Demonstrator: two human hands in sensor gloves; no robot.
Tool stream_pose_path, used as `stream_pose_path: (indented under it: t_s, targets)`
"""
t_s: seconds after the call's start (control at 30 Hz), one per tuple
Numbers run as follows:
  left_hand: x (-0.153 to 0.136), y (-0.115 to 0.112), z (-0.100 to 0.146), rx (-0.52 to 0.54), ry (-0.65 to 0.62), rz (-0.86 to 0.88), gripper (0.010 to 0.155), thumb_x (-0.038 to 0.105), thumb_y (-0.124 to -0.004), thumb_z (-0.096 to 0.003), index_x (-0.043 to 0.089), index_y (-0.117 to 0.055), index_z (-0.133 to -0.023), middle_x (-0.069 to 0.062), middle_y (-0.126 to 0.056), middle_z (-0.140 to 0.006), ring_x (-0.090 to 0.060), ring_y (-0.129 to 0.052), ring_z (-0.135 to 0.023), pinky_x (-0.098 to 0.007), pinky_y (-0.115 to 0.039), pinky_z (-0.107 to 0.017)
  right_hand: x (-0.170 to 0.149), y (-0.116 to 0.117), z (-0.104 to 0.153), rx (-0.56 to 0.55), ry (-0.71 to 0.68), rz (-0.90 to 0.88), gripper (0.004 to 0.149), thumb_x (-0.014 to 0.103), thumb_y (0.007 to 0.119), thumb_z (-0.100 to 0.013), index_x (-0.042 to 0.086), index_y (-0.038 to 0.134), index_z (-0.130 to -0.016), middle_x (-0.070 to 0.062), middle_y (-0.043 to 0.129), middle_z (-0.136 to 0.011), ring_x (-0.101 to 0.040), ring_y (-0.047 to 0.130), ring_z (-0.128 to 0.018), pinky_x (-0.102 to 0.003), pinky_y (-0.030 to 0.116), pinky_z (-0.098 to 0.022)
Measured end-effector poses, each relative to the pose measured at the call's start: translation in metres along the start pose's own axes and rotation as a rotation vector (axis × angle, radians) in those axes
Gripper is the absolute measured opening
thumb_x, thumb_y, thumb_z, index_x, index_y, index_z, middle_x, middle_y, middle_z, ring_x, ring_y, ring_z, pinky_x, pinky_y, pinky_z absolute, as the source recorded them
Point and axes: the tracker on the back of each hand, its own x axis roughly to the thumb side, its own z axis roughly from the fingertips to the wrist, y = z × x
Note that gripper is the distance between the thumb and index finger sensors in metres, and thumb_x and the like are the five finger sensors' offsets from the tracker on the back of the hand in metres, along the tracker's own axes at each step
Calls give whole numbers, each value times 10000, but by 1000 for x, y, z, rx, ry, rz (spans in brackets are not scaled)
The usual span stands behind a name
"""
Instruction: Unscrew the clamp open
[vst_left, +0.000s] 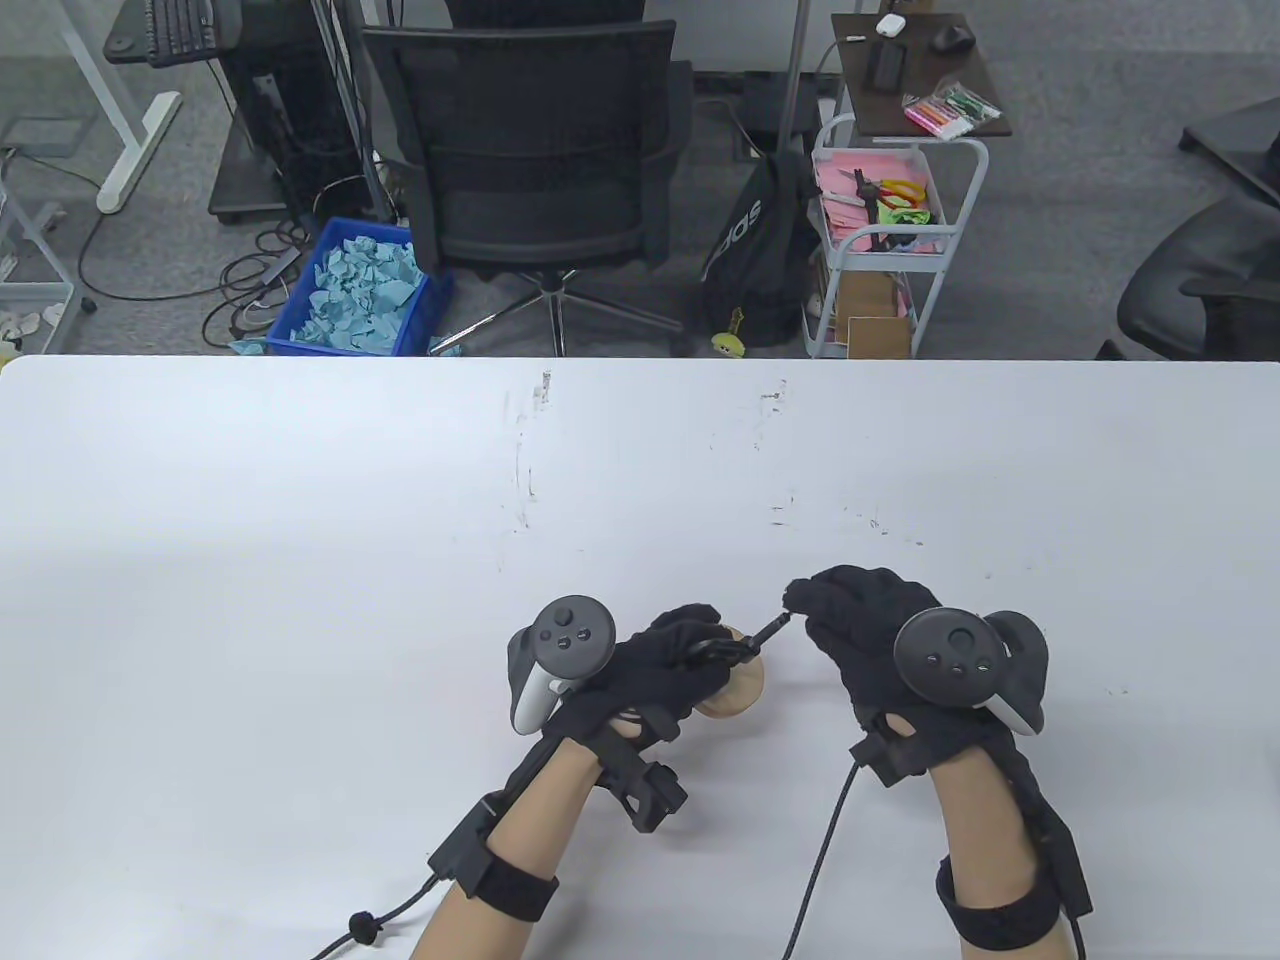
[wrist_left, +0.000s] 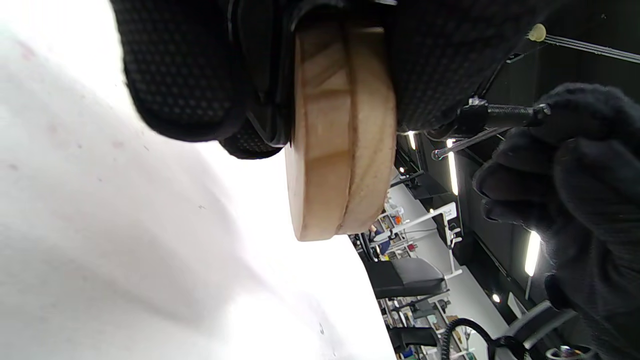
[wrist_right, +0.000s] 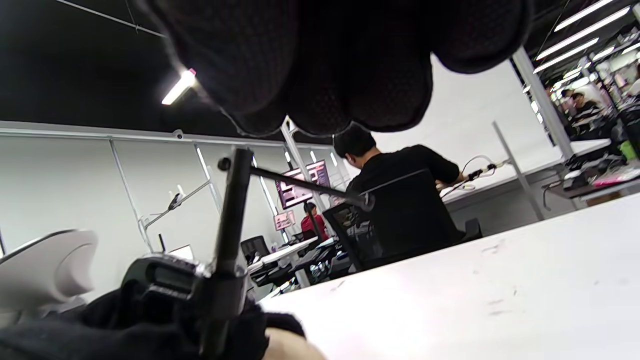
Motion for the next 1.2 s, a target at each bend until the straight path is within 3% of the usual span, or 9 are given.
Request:
stream_pose_path:
  t_s: [0.13, 0.3, 0.57, 0.8, 0.97, 1.03, 1.1, 1.2]
  targets:
    - [3, -2, 1, -5, -16, 14, 393, 377, -859, -500, 281, -823, -879, -111, -618, -1102, -234, -1052, -652, -215, -958, -478, -5, 3, -1, 58, 71, 50, 481, 550, 787, -378, 236, 918, -718, -15, 902, -678, -300, 937, -530, -529, 715, -507]
    - [6, -8, 0, -52, -45, 31, 394, 376, -860, -499, 282, -823, -880, -106, -618, -1104, -236, -1050, -656, -216, -958, -481, -12, 8, -1, 102, 98, 22, 628, 626, 763, -356, 214, 848, -822, -34, 859, -746, -304, 919, -575, -530, 701, -526]
    - [6, -8, 0, -52, -35, 8, 391, 371, -862, -498, 281, -827, -876, -110, -620, -1102, -240, -1052, -652, -220, -959, -477, -3, 14, -4, 145, 9, -146, 474, 336, 789, -425, 249, 769, -890, -26, 795, -833, -306, 888, -651, -540, 670, -573]
    - [4, -9, -1, -61, -29, 21, 391, 369, -855, -503, 274, -825, -881, -112, -619, -1103, -242, -1050, -653, -223, -955, -481, 3, 17, -5, 165, -23, -148, 372, 196, 767, -426, 324, 845, -766, -18, 749, -900, -319, 861, -739, -554, 647, -604]
    - [4, -9, -1, -59, -30, 27, 390, 371, -852, -504, 281, -822, -881, -110, -618, -1104, -239, -1050, -655, -221, -953, -483, 2, 13, -4, 147, -32, -170, 358, 198, 743, -438, 329, 855, -751, -18, 747, -914, -329, 856, -761, -562, 640, -611]
    - [4, -6, 0, -46, -29, 26, 391, 373, -851, -504, 279, -821, -883, -110, -618, -1103, -237, -1050, -655, -220, -954, -482, -1, 10, -3, 127, -6, -185, 413, 237, 756, -442, 315, 817, -843, -28, 745, -918, -343, 851, -757, -564, 638, -608]
    - [4, -4, 0, -39, -30, 26, 389, 372, -852, -505, 279, -822, -882, -110, -617, -1103, -238, -1049, -655, -219, -954, -482, -7, 8, -2, 127, 30, -186, 518, 380, 793, -428, 276, 736, -933, -42, 705, -948, -369, 797, -805, -577, 601, -625]
    - [5, -3, 0, -31, -33, 13, 390, 374, -852, -504, 281, -822, -882, -108, -618, -1104, -237, -1050, -656, -217, -955, -482, -14, 9, -1, 170, 73, -158, 651, 539, 805, -380, 229, 724, -947, -50, 706, -936, -393, 758, -825, -593, 563, -641]
